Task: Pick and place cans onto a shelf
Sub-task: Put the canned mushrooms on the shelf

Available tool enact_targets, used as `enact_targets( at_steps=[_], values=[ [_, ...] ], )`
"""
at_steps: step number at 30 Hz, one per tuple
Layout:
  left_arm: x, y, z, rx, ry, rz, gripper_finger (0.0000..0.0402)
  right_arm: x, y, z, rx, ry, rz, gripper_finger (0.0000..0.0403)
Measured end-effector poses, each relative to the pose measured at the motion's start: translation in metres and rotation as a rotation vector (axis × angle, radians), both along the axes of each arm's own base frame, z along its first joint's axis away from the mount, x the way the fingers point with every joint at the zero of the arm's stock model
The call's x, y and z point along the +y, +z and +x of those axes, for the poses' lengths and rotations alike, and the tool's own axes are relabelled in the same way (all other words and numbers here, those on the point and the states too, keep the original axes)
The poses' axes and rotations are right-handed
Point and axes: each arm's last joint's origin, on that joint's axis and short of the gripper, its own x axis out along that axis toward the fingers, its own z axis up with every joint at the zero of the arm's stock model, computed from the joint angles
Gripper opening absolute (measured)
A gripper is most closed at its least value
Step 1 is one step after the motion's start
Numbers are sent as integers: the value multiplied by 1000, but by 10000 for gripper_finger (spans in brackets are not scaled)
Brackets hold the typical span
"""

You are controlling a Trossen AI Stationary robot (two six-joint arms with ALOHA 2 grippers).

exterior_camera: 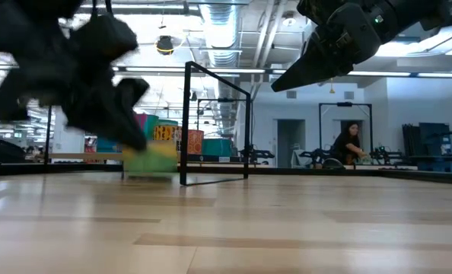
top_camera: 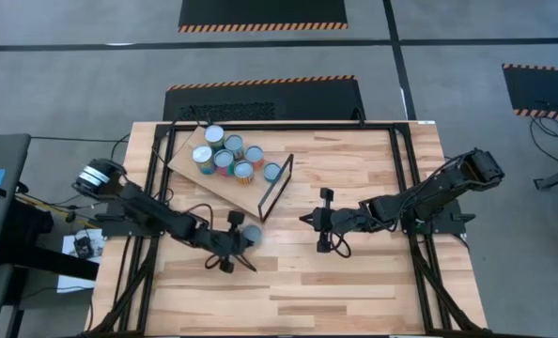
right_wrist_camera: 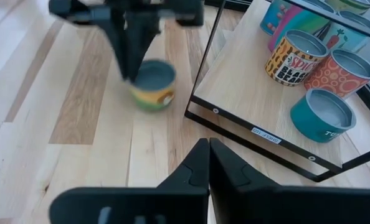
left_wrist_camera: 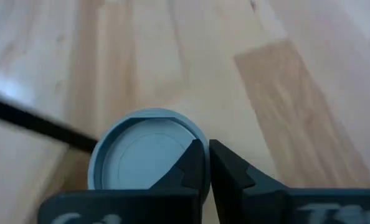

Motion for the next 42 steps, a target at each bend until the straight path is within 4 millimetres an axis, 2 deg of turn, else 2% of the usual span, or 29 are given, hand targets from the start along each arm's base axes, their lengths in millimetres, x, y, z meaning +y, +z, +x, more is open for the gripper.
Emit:
enact_targets(
  at_steps=[7, 11, 18, 23, 30, 42],
  values=[
    [13, 47, -29, -53, 212, -84, 1, 0, 0, 0, 1, 0, 0, 21],
    [32, 60, -33, -88, 322, -62, 1, 0, 0, 0, 1, 1, 0, 23],
    [75, 55, -16, -66, 376, -40, 1, 0, 0, 0, -2, -1, 8, 17],
    [93, 55, -2, -116, 312, -99, 0, 0, 0, 0, -1, 0, 8, 23],
    [107, 49, 7, -141, 327, -120, 0, 0, 0, 0, 1, 0, 7, 17],
    [120, 39, 15, -162, 376, -121, 0, 0, 0, 0, 1, 0, 8, 23]
  ],
)
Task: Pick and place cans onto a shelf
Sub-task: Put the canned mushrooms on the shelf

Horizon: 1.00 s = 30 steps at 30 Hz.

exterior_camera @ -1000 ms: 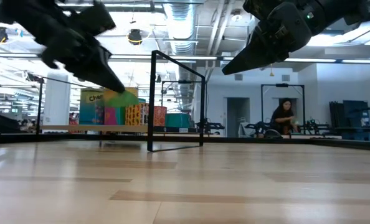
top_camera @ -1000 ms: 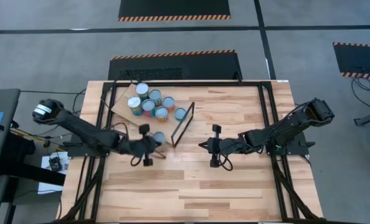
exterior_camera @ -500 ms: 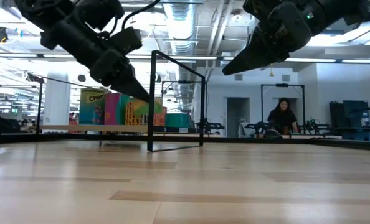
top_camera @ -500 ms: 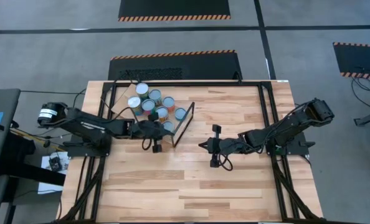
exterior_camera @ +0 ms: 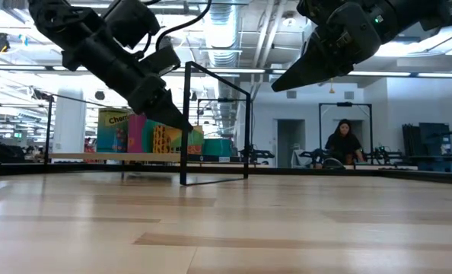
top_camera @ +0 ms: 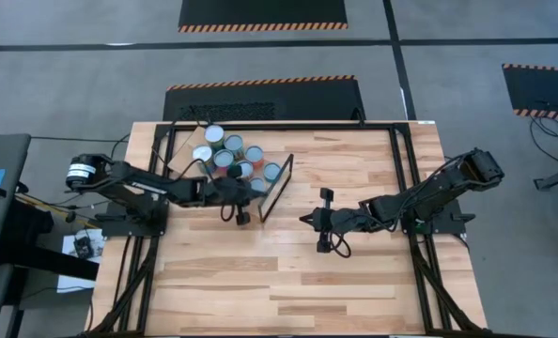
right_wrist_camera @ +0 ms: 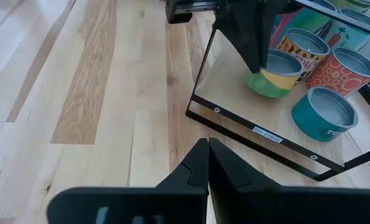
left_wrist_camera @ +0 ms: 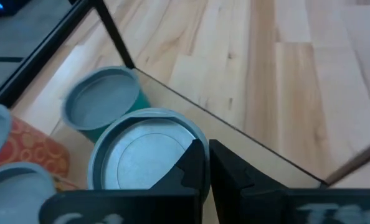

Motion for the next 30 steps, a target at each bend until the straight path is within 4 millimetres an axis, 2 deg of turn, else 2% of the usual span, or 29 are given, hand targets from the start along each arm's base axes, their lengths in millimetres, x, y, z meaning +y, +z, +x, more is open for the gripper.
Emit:
enact_targets(
  at_steps=[6, 16, 30],
  values=[
    [2, 2, 1, -22, 8, 2, 2, 0, 0, 0, 0, 0, 0, 18],
    [2, 3, 2, -37, 3, 9, 49, 0, 0, 0, 0, 0, 0, 22],
    [-5, 2, -1, 15, -70, 39, 52, 0, 0, 0, 0, 0, 0, 23]
  ],
)
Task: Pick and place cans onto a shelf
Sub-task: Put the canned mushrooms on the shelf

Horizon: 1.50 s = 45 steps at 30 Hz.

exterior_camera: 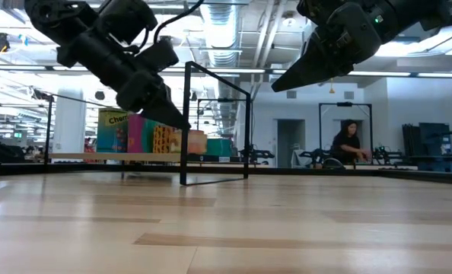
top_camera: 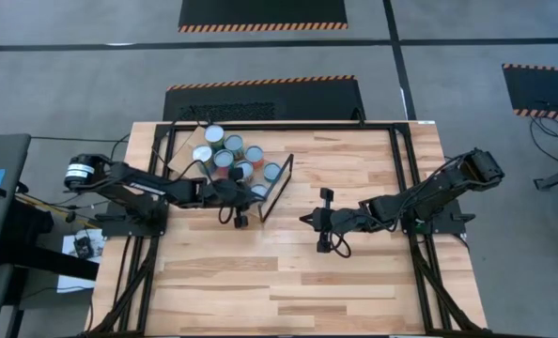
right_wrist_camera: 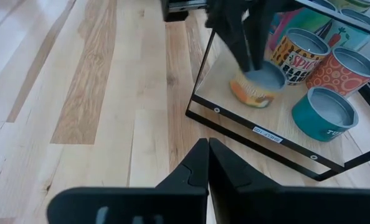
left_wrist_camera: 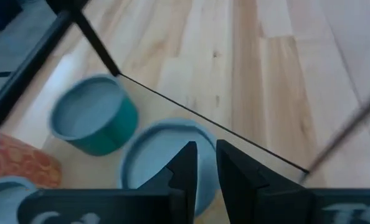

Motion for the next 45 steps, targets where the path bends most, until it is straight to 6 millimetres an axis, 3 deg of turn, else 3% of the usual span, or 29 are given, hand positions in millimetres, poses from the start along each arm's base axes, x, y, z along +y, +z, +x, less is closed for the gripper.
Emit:
enact_targets(
  at_steps=[5, 12, 21, 26, 31, 35, 39, 45],
  values=[
    [-11, -1, -4, 50, -36, 2, 47, 0, 0, 0, 1, 0, -1, 18],
    [-15, 6, -8, 37, -2, 78, 5, 0, 0, 0, 6, 0, -2, 21],
    [-11, 27, -18, -26, 41, 108, 1, 0, 0, 0, 7, 0, -2, 19],
    [-18, 32, -22, -46, 3, 37, 0, -1, -5, -2, -43, 25, -24, 17],
    [-30, 27, -22, -34, -33, 9, 0, -12, -25, -17, -226, 141, 56, 16],
    [-32, 15, -29, -25, 3, -36, 0, -25, -39, -30, -273, 133, 133, 14],
    [-30, 2, -37, -7, 93, -66, 0, -32, -45, -35, -274, 93, 178, 17],
    [-31, -4, -40, -41, 55, -149, 0, -33, -45, -34, -278, 88, 181, 16]
  ],
)
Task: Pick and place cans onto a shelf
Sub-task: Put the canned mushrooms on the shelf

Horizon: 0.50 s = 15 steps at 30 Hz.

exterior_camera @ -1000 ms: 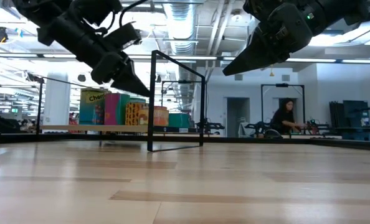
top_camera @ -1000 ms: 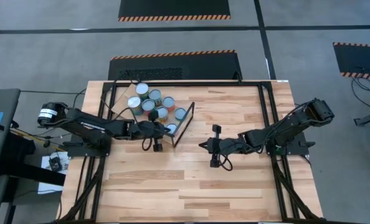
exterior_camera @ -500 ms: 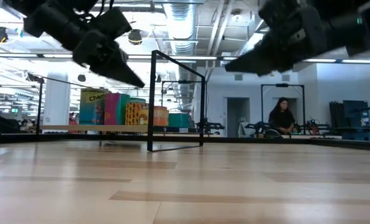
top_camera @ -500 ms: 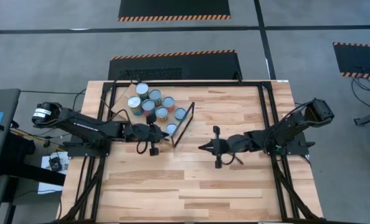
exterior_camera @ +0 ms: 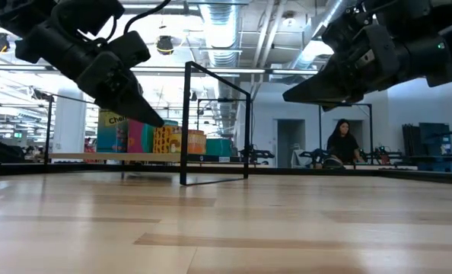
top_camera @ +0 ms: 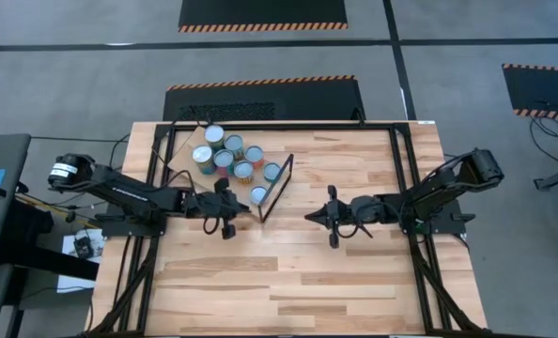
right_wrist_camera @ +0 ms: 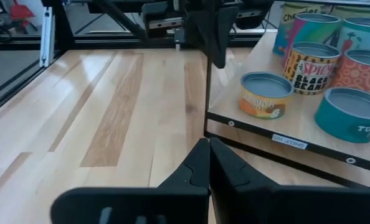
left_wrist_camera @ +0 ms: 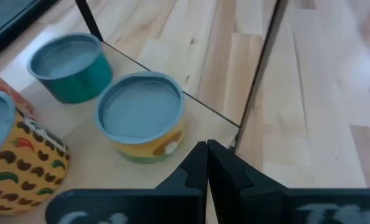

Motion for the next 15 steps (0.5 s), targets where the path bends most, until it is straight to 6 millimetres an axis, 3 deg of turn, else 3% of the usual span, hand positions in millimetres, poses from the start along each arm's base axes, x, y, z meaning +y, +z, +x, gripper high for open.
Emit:
enact_targets(
  at_steps=[15],
  values=[
    [1, 4, 2, -47, 15, -11, 0, 0, 0, 0, 1, 0, 1, 17]
  ],
)
